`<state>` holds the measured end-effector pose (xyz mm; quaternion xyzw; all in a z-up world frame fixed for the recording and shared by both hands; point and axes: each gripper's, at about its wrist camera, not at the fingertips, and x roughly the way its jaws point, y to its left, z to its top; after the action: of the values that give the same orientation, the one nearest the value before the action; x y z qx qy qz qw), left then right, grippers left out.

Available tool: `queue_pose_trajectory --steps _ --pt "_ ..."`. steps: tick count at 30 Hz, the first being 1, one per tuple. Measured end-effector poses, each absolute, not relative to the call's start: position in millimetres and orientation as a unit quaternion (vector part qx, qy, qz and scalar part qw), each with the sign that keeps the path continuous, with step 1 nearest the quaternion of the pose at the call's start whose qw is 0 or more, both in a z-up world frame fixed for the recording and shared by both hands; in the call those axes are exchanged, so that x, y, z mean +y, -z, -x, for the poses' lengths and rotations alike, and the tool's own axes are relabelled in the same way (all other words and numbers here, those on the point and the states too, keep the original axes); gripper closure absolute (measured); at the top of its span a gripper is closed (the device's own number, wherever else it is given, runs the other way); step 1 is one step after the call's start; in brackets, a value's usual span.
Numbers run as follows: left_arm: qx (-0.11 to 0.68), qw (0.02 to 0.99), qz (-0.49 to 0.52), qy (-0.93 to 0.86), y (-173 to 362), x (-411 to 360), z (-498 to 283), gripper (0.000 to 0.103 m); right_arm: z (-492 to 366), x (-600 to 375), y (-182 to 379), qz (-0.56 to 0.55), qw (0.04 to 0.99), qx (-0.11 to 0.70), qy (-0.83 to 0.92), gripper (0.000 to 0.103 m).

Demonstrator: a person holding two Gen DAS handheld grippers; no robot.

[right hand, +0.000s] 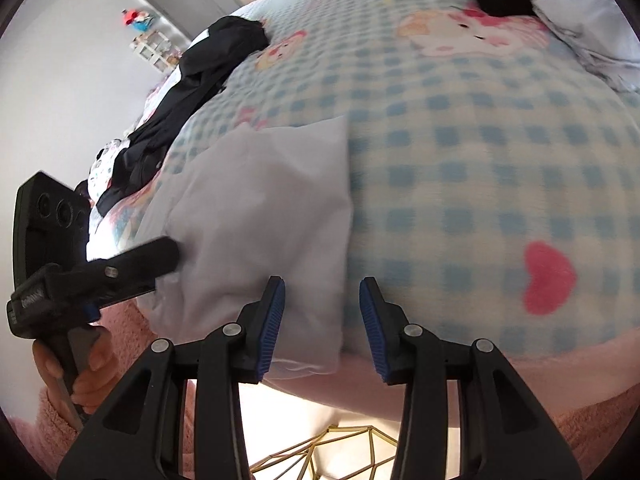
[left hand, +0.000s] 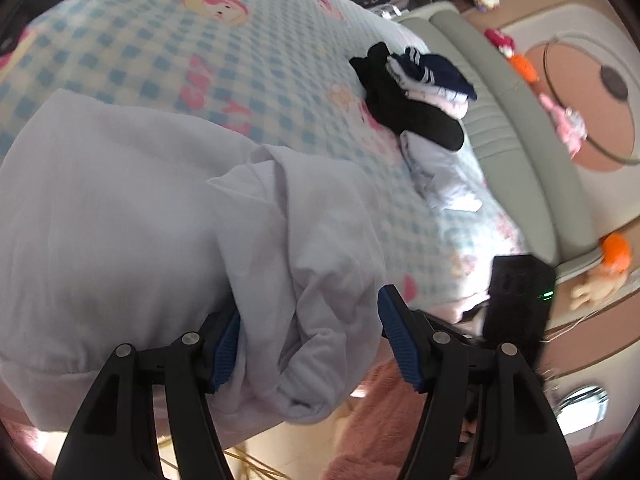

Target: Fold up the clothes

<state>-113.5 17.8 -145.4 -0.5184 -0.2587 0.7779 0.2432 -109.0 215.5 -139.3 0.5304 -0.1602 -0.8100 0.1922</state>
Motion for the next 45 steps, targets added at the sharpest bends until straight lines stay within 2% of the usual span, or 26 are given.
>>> queue_pose_trajectory --steps 1,2,4,7,8,11,16,21,24,25,26,28,30,33,35,38,40,41,42,45 --pt "-0.248 0.237 0.518 -0.784 144.2 20.5 114.5 0.066 108.6 213.4 138.7 -0.53 0.195 -0.159 0.81 0.062" --pt "-0.237 0.229 0.515 -0.791 141.8 22.2 115.9 0.082 107.8 212.5 138.3 -0.53 0.195 -0.16 0.81 0.062" --pt "-0.24 0.231 0.501 -0.799 131.9 17.5 118.6 0.087 108.7 209.6 133.4 -0.529 0.196 -0.158 0.81 0.062" --pt "-0.257 0.239 0.462 -0.815 107.7 0.3 118.4 0.089 110.3 202.5 119.6 -0.518 0.212 -0.153 0.815 0.062" --pt "-0.253 0.236 0.455 -0.821 100.6 -5.6 117.4 0.089 110.0 200.4 112.6 -0.511 0.219 -0.151 0.818 0.061" --pt "-0.242 0.227 0.438 -0.835 82.8 -25.7 113.3 0.089 112.1 194.0 91.4 -0.486 0.214 -0.136 0.837 0.048" --pt "-0.246 0.192 0.436 -0.844 89.5 -67.4 105.1 0.089 121.1 181.5 88.2 -0.488 0.207 -0.114 0.84 0.048" --pt "-0.237 0.142 0.472 -0.837 126.1 -90.0 99.6 0.089 121.7 158.0 100.3 -0.509 0.212 -0.092 0.829 0.048" --pt "-0.227 0.116 0.499 -0.828 145.9 -96.7 101.0 0.077 123.3 140.2 115.3 -0.536 0.192 -0.053 0.821 0.047" --pt "-0.221 0.104 0.507 -0.827 146.9 -99.3 101.1 0.057 122.5 136.0 122.7 -0.547 0.176 -0.032 0.818 0.047" --pt "-0.212 0.087 0.515 -0.826 146.3 -101.4 101.0 0.042 121.8 131.9 130.2 -0.557 0.159 -0.011 0.815 0.047" --pt "-0.226 0.089 0.496 -0.833 134.5 -110.4 94.5 0.042 118.9 136.4 137.2 -0.56 0.146 -0.015 0.815 0.047" --pt "-0.275 0.118 0.472 -0.829 126.1 -121.7 88.3 0.042 117.5 146.7 132.3 -0.55 0.161 -0.057 0.818 0.047" --pt "-0.288 0.129 0.479 -0.819 137.4 -126.1 92.7 0.04 120.4 158.6 123.6 -0.531 0.194 -0.12 0.816 0.046" --pt "-0.286 0.119 0.496 -0.811 150.6 -120.7 98.8 0.04 130.0 157.7 122.5 -0.528 0.22 -0.151 0.806 0.032" --pt "-0.323 0.14 0.512 -0.784 172.8 -113.3 104.2 0.04 148.7 147.3 141.6 -0.544 0.24 -0.165 0.787 0.03" --pt "-0.325 0.149 0.51 -0.782 176.8 -105.4 101.0 0.041 159.6 138.4 164.4 -0.577 0.238 -0.171 0.763 0.032" --pt "-0.321 0.153 0.509 -0.784 176.4 -101.1 99.1 0.042 159.7 136.7 167.4 -0.575 0.238 -0.175 0.763 0.037" --pt "-0.315 0.158 0.508 -0.786 175.4 -97.0 97.8 0.043 159.7 135.0 170.2 -0.573 0.238 -0.179 0.764 0.047" --pt "-0.307 0.18 0.507 -0.785 167.9 -88.7 97.9 0.048 151.1 135.4 161.2 -0.559 0.247 -0.176 0.772 0.066"
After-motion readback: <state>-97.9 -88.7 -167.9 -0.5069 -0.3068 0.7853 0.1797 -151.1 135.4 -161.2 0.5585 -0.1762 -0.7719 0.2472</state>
